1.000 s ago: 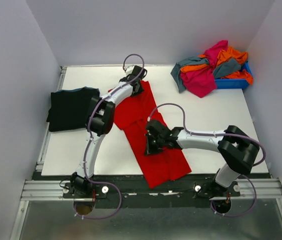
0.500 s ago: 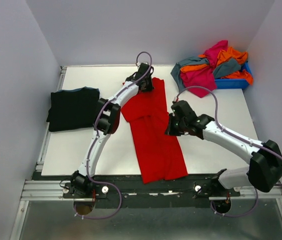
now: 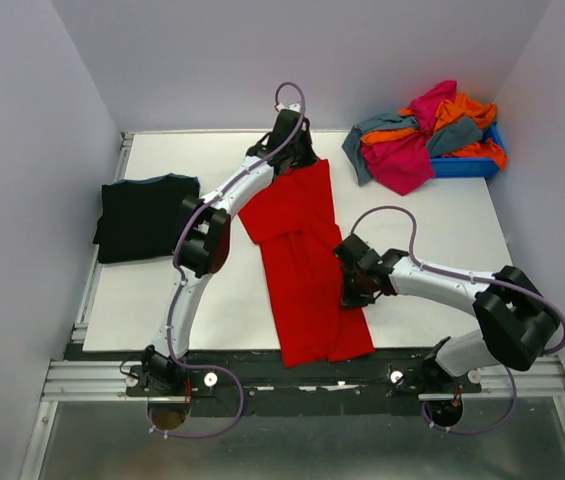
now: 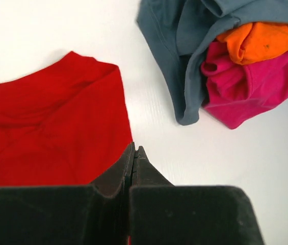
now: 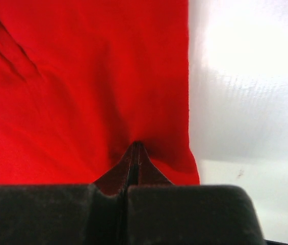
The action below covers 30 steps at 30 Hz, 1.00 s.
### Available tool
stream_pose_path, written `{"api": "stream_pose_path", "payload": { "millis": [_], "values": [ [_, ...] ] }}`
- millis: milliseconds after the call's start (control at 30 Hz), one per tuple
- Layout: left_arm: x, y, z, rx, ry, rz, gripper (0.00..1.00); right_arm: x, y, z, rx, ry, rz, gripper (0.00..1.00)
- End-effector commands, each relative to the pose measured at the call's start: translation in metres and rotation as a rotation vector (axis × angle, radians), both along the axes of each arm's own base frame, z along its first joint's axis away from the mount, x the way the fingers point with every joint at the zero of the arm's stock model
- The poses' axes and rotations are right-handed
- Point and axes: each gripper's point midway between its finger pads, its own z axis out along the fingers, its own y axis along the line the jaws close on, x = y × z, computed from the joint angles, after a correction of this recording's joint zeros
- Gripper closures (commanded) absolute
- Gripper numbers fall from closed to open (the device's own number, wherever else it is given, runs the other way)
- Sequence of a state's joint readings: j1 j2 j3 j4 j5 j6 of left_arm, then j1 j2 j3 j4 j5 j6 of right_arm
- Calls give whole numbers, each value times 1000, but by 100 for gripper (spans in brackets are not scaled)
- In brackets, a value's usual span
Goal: Fold and stack the t-shirts
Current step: Rotate the tshirt 90 degrees
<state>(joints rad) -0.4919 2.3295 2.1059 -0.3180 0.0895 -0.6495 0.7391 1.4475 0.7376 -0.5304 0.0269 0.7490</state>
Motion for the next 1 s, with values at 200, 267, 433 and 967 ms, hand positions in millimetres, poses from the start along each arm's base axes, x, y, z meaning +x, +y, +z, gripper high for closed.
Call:
{"api": "stream_pose_path", "payload": {
  "millis": [200, 267, 433, 967],
  "values": [
    [12, -21, -135, 56, 206, 30, 100, -42, -6, -9, -28, 75, -11, 99],
    [14, -18, -144, 41, 226, 51, 100, -50, -4, -8, -10, 82, 5, 99],
    [23, -11, -145, 18, 218, 76, 100, -84, -5, -16, -10, 153, 26, 99],
    [27, -34, -88, -118, 114, -62, 97, -75, -6, 29, -31, -9, 30, 99]
  ]
}}
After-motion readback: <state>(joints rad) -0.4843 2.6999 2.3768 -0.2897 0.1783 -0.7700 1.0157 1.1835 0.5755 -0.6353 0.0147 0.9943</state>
